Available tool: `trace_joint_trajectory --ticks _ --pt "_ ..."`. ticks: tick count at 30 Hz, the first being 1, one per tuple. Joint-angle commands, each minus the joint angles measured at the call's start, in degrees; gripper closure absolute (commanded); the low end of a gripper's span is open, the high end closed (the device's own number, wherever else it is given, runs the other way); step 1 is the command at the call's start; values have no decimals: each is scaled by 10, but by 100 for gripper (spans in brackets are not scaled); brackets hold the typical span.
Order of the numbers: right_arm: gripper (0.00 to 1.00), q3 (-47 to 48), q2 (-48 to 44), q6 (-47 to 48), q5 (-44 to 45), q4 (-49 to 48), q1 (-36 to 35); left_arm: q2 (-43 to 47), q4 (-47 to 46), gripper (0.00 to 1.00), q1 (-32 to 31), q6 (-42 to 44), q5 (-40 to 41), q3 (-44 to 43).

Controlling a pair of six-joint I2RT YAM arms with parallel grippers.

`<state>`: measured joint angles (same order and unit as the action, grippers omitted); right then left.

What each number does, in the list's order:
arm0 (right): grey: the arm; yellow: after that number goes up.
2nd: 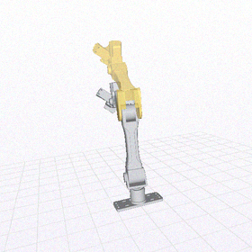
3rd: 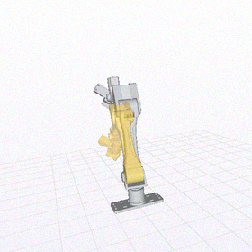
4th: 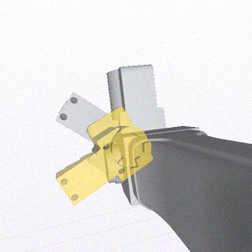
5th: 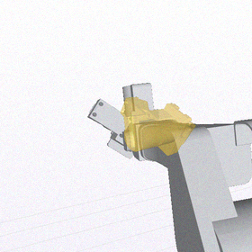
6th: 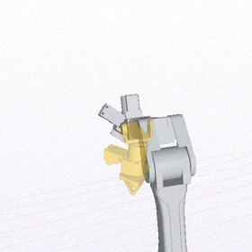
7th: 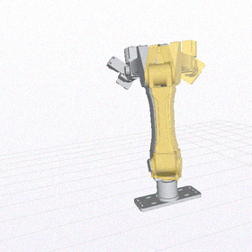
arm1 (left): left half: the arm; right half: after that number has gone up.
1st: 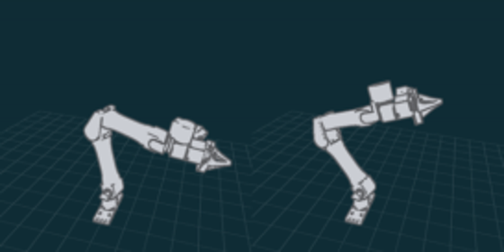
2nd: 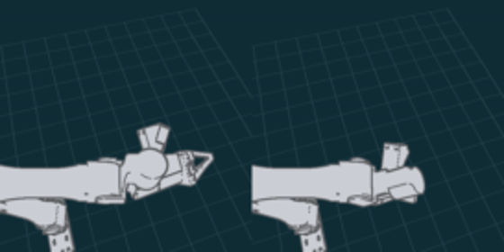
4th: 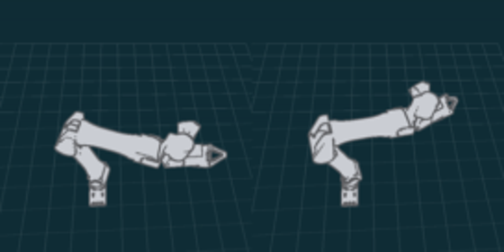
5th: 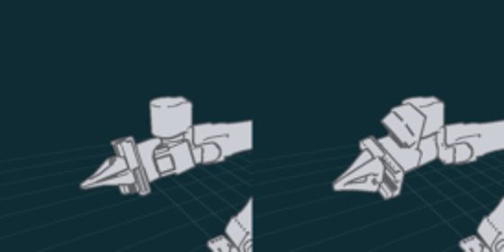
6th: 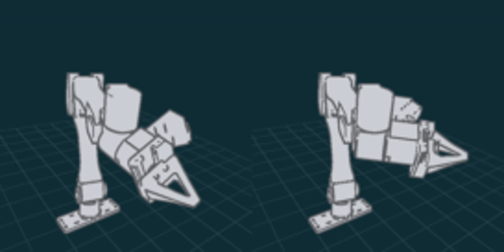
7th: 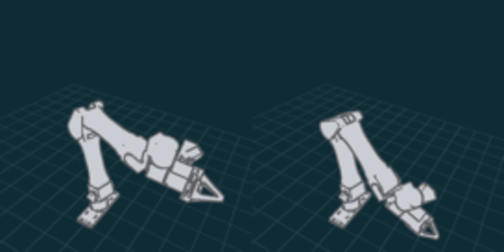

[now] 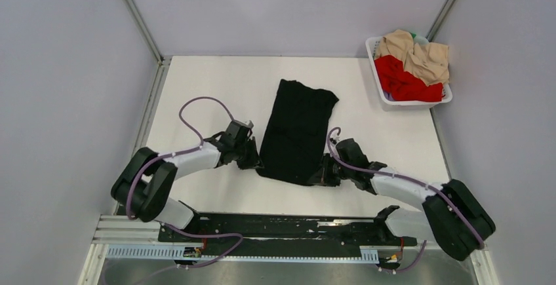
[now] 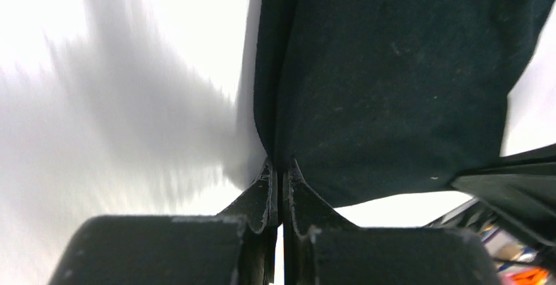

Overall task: Fold and stack the t-shirts
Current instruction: Fold the long partially folded tshirt into a neat square

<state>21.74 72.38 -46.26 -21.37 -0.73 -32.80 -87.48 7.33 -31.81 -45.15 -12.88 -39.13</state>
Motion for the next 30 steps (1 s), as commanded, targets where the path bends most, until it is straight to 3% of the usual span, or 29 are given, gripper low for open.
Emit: trace_joint_trajectory --ticks 1,7,13,21,30 --pt "100 -19 -127 -5 -49 106 -32 152 166 100 -50 -12 48 63" --pt "100 -33 -302 -35 -149 126 -48 402 215 100 -84 -26 19 77" --pt "100 -2 -378 -10 -124 127 -47 505 208 100 -84 -15 26 54" --pt "100 41 -357 18 -60 126 -13 427 175 100 -84 -8 103 -17" --pt "100 118 -234 66 -74 109 79 316 164 100 -73 20 209 -104"
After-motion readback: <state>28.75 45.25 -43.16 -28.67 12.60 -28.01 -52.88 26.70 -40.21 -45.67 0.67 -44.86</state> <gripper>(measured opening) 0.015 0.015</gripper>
